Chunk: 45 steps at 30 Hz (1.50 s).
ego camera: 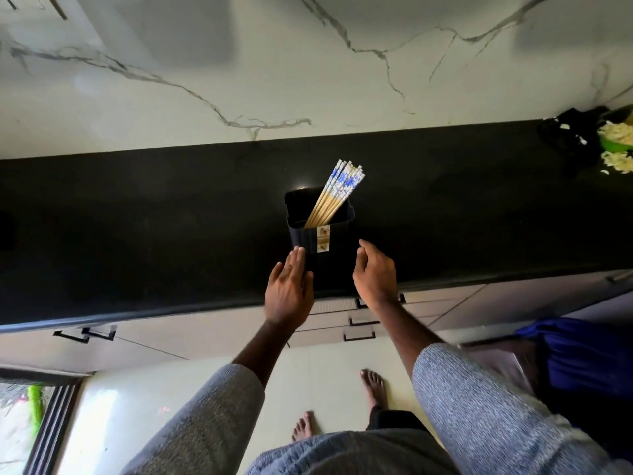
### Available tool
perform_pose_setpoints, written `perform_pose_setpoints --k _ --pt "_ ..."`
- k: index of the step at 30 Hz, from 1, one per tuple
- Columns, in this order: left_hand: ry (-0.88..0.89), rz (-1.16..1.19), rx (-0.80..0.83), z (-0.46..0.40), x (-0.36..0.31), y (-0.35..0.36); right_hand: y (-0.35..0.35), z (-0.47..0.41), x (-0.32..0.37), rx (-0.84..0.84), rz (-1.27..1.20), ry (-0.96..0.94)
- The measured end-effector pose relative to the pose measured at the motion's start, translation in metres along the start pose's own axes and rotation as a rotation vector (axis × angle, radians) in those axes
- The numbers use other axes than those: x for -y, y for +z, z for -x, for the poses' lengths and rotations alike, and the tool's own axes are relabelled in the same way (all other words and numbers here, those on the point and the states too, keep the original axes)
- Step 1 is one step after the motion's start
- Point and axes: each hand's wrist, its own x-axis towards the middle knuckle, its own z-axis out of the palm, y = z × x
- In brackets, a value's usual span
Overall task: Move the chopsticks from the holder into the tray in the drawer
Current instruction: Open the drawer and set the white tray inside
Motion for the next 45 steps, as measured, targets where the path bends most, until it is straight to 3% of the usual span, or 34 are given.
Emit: perform_pose_setpoints --k 7,15,22,31,38,45 --pt "0.127 -0.105 0.375 0.029 -0.005 0.031 0.003 0.059 -0.029 0.034 0.128 -0.092" --pt "0.208 -0.272 0.562 0.000 -0.008 0.055 0.001 0.093 -0.083 0.199 0.299 -0.167" --pt "0.209 -0.296 0.574 -0.021 -0.003 0.066 0.010 0.074 -0.127 0.474 0.402 -0.094" --pt "0.239 -0.343 0.539 -0.023 0.012 0.085 0.055 0.055 -0.160 0.728 0.559 -0.136" --pt "0.397 -0.466 0.579 -0.034 0.037 0.064 0.069 0.051 -0.160 0.726 0.608 -0.114" --pt "0.361 -0.443 0.547 -0.031 0.039 0.065 0.072 0.058 -0.168 0.638 0.601 -0.171"
